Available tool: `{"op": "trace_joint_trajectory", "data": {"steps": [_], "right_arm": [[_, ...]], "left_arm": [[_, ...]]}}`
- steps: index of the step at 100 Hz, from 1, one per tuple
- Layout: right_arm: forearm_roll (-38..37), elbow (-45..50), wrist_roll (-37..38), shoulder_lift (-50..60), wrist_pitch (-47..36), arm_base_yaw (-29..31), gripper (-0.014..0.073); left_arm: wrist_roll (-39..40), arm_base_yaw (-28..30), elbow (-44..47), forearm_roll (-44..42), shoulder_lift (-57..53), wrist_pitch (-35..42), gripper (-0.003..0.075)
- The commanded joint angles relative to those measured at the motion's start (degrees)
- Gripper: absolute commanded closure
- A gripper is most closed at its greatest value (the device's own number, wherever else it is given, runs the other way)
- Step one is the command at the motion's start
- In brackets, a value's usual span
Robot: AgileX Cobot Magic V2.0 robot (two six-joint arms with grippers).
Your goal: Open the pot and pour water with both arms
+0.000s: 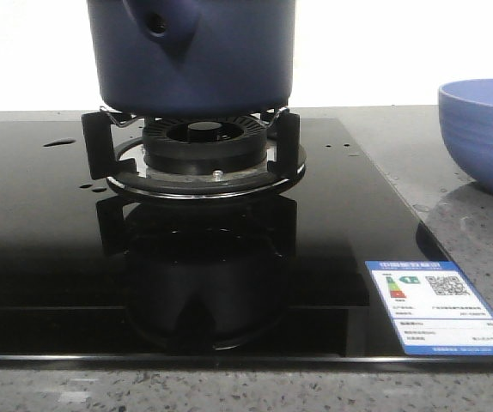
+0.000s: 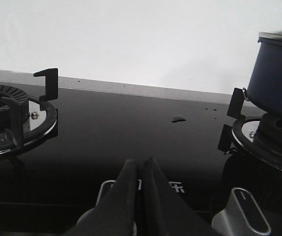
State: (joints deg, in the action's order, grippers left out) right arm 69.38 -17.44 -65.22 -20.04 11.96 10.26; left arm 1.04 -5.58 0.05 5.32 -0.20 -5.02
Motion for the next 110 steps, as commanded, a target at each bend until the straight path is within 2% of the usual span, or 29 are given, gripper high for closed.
{"op": "trace_joint_trajectory", "data": {"steps": [1, 9, 13, 16, 19, 34, 44, 70, 75, 93, 110], "right_arm": [[-19.6, -3.7, 19.9, -0.9, -3.0, 0.2, 0.0657], [-47.8, -3.9, 49.9, -1.2, -4.8, 0.1, 0.0657], [-60.2, -3.8, 60.9, -1.2, -5.1, 0.1, 0.0657], [-66.0, -3.4, 68.8, -1.2, -5.4, 0.1, 0.0657], [-69.4, -2.9, 72.1, -1.1, -6.0, -0.1, 0.0657], [-74.2, 3.6, 72.6, 2.1, -13.4, -2.4, 0.0657], [-74.4, 9.4, 72.6, 6.5, -16.8, -5.5, 0.0657], [-73.5, 19.7, 72.6, 17.6, -16.7, -7.4, 0.0659], [-73.5, 19.5, 72.6, 19.5, -12.4, -7.4, 0.066], [-73.8, 19.5, 72.6, 21.7, -6.8, -7.4, 0.066], [-74.9, 19.5, 72.6, 21.7, -6.7, -7.4, 0.066]], "left_arm": [[0.6, 0.0, 1.9, 0.5, -1.6, 3.9, 0.0739], [0.6, 0.0, 1.9, 0.5, -1.6, 3.9, 0.0739], [0.6, 0.0, 1.9, 0.5, -1.6, 3.9, 0.0739], [0.6, 0.0, 1.9, 0.5, -1.6, 3.9, 0.0739], [0.6, 0.0, 1.9, 0.5, -1.6, 3.9, 0.0739], [0.6, 0.0, 1.9, 0.5, -1.6, 3.9, 0.0739], [0.6, 0.0, 1.9, 0.5, -1.6, 3.9, 0.0739], [0.6, 0.0, 1.9, 0.5, -1.6, 3.9, 0.0739], [0.6, 0.0, 1.9, 0.5, -1.6, 3.9, 0.0739], [0.6, 0.0, 1.9, 0.5, -1.5, 3.9, 0.0739], [0.6, 0.0, 1.9, 0.5, -1.5, 3.9, 0.0739]]}}
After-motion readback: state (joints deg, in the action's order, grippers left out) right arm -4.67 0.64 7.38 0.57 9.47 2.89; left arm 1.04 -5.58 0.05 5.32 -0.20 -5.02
